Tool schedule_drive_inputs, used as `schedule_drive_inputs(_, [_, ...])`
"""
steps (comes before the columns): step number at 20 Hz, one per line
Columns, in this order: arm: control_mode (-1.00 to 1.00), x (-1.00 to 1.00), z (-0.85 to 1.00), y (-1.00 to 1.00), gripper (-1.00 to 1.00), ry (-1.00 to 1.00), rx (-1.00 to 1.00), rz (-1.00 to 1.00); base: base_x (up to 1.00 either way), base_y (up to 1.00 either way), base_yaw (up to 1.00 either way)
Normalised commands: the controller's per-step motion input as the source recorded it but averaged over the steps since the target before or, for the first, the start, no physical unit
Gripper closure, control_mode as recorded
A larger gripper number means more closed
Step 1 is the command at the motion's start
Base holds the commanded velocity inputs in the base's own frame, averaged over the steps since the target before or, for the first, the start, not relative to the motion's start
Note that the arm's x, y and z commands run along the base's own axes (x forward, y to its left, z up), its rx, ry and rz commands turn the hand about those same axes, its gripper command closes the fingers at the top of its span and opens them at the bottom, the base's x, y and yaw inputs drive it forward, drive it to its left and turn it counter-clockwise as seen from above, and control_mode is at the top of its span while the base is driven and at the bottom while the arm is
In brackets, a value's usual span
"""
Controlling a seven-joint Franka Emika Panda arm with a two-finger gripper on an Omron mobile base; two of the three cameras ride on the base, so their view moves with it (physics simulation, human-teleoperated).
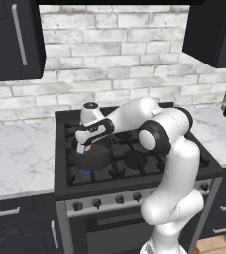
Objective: Turn on the burner for the pot on the stove. Wait thirty seconds for the pot to heat up. Then add the mushroom to the pot.
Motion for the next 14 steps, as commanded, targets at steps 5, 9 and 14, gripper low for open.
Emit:
schedule_drive_inputs(5, [-1.0,-0.16,0.0,0.0,-1.0,-0.01,0.0,0.0,0.0,0.0,0.0])
schedule_drive_inputs(9, [-1.0,-0.28,0.0,0.0,-1.0,-0.07,0.0,0.0,0.0,0.0,0.0])
schedule_drive_inputs(14, [-1.0,-0.26,0.3,-0.03,-1.0,-0.09,0.0,-0.01,0.0,0.0,0.0])
